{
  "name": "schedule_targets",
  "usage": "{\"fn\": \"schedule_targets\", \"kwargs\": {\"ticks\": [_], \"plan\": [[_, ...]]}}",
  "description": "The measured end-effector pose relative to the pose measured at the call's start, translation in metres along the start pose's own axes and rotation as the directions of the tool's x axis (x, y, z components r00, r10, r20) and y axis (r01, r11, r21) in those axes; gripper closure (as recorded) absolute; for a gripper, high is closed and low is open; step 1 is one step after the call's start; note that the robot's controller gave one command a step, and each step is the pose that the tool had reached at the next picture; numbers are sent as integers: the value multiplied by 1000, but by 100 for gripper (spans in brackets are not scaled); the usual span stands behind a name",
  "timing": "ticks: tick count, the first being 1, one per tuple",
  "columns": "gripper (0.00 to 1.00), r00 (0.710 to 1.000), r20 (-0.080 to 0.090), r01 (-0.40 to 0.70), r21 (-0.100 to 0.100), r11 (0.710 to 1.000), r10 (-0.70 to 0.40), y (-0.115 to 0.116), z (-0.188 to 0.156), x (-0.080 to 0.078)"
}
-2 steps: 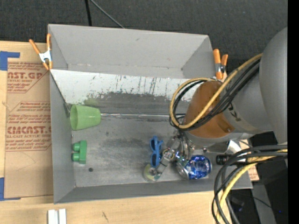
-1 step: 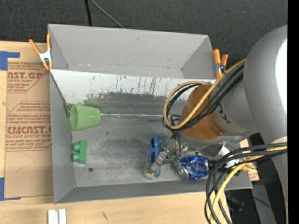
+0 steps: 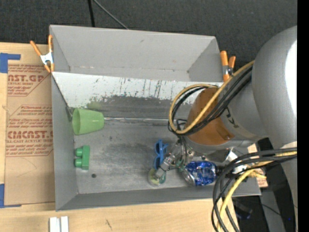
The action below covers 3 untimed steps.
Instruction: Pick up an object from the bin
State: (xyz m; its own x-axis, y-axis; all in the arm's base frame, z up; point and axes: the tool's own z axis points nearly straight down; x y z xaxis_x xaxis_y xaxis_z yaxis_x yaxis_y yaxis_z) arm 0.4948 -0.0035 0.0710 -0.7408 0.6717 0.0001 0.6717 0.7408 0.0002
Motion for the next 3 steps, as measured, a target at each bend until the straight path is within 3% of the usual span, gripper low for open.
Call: {"fn": "schedule_targets", "kwargs": {"ticks": [1, 2, 3], "plan": [[100, 1000, -14, 4, 1, 1000, -4, 2, -2, 3], [100, 1000, 2, 5, -2, 1000, -5, 3, -49, 3], [100, 1000, 4, 7, -4, 1000, -7, 4, -121, 2]]}}
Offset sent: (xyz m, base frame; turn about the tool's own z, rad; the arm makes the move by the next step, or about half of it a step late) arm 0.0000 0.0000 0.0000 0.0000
